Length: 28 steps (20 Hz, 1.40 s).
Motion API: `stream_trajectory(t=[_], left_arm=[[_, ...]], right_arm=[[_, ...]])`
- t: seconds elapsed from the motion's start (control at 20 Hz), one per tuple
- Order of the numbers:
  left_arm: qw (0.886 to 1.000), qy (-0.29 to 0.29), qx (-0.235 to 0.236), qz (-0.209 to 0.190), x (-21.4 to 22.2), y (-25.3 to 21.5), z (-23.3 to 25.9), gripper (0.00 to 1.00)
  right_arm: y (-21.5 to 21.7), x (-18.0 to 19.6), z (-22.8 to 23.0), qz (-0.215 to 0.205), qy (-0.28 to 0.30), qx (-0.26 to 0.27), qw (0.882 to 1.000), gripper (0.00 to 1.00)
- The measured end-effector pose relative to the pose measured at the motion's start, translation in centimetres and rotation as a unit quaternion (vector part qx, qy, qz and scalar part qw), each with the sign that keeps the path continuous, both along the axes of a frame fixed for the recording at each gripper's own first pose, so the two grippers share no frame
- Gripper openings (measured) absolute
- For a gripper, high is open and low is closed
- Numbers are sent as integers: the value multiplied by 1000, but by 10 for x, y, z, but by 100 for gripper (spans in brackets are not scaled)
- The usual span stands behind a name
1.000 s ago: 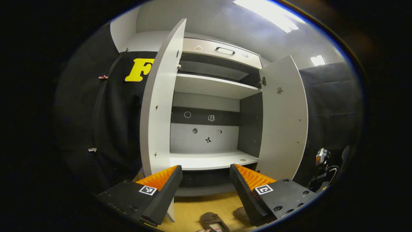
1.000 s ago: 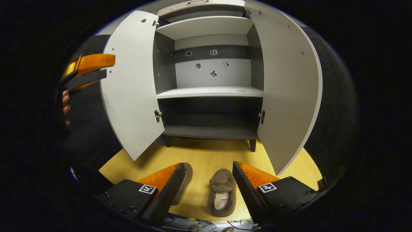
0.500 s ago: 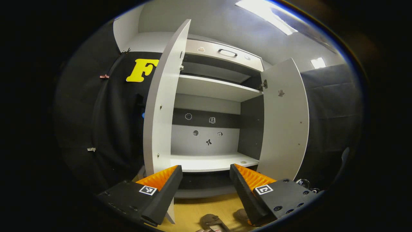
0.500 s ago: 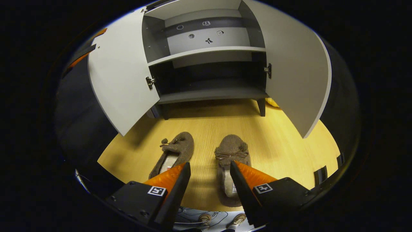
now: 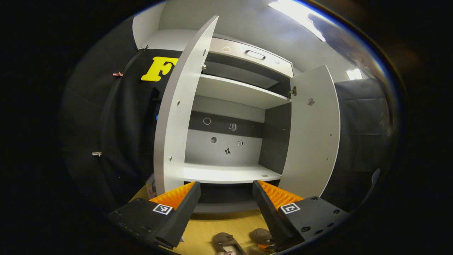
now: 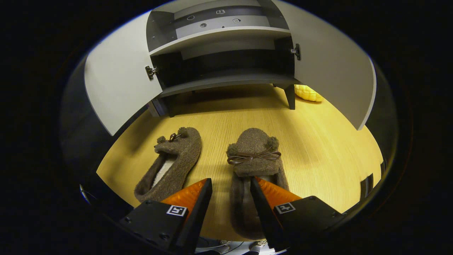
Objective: Grab one shoe with the right hand and put it into the shoe cabinet, grab the other shoe with the left hand and put it into the shoe cabinet; then close the right door with the right hand and the left door with the left hand.
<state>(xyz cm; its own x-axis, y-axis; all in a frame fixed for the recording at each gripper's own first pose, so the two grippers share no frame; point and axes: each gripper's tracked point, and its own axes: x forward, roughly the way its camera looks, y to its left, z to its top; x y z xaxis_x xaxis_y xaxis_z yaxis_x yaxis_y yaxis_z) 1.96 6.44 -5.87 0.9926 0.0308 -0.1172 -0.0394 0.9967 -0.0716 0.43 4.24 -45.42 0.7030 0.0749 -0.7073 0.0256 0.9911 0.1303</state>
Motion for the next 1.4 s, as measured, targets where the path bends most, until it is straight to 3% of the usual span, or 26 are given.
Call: stream_trajectory(t=[0.15,0.3,0.45,0.5,0.55,0.6,0.8,0.85,0.95,1.2,1.25,1.4], left_arm=[[1000,11,-13,10,-1,5,-8,94],[1000,18,7,17,-1,9,-12,94],[999,24,15,16,-2,8,-14,94],[999,25,14,16,-2,8,-15,93],[999,27,12,17,-2,9,-16,94],[999,28,12,18,-2,10,-16,94],[999,30,8,24,-4,13,-17,94],[999,30,8,25,-5,13,-17,94],[999,29,12,26,-6,15,-17,94],[999,28,12,31,-9,18,-15,94],[999,28,12,33,-9,18,-16,94],[999,30,12,34,-13,19,-17,94]], right_arm=[[0,17,-11,4,-1,-8,1000,74],[-2,31,-20,-1,4,-12,1000,69],[-10,37,-27,-14,9,-22,1000,52],[-11,38,-29,-16,11,-24,1000,41],[-11,38,-29,-17,12,-25,999,45],[-11,38,-30,-15,14,-29,999,41],[-9,42,-34,-7,19,-40,999,45],[-14,45,-36,-13,15,-48,999,41],[-13,49,-37,-22,17,-32,999,15],[-15,48,-28,-10,11,-45,999,16],[-12,47,-33,-7,15,-46,999,5],[-11,45,-27,2,11,-40,999,5]])
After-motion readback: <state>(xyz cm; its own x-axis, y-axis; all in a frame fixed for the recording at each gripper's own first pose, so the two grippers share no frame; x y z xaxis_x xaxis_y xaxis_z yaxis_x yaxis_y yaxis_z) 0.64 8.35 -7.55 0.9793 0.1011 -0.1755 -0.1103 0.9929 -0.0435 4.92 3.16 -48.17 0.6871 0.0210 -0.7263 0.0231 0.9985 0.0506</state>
